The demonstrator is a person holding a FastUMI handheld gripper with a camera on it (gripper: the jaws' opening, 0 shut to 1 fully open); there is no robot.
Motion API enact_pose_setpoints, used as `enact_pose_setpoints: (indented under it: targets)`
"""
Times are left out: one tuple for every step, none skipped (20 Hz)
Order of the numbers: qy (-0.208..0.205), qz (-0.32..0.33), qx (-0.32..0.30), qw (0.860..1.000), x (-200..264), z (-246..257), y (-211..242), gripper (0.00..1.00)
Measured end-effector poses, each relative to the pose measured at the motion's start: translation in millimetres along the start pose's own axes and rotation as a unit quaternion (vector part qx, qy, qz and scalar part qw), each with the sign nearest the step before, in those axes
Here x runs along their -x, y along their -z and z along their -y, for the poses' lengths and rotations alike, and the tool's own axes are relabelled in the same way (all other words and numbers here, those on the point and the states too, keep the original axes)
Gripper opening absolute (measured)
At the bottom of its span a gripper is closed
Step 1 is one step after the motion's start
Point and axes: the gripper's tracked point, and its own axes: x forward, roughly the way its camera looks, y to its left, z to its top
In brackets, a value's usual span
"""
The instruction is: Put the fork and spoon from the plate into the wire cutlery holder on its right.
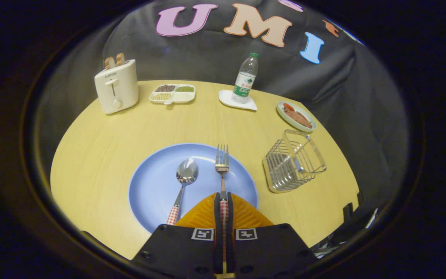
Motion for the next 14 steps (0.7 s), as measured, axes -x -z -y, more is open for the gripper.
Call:
enact_pose_setpoints:
  targets:
    - [0.007, -0.007, -0.001, 1.000, 6, 5, -4, 0.06]
    - [0.013, -0.016, -0.002, 1.000, 11, 11, -8, 0.06]
    - [0.020, -0.025, -0.004, 0.999, 16, 15, -11, 0.06]
    - [0.026, -0.035, -0.007, 0.999, 21, 20, -15, 0.06]
    - [0.032, -0.045, -0.011, 0.998, 25, 24, -18, 0.06]
    - [0.039, -0.056, -0.016, 0.998, 30, 31, -22, 0.06]
    - [0.045, -0.068, -0.025, 0.996, 35, 36, -24, 0.06]
    - [0.049, -0.081, -0.036, 0.995, 39, 41, -28, 0.06]
    - [0.054, -0.093, -0.049, 0.993, 44, 46, -32, 0.07]
    - [0.058, -0.105, -0.061, 0.991, 48, 53, -36, 0.07]
    - [0.064, -0.118, -0.071, 0.988, 51, 60, -40, 0.07]
    - [0.072, -0.132, -0.078, 0.986, 55, 68, -43, 0.07]
    - [0.080, -0.149, -0.085, 0.982, 58, 77, -44, 0.07]
    - [0.088, -0.167, -0.091, 0.978, 59, 86, -45, 0.06]
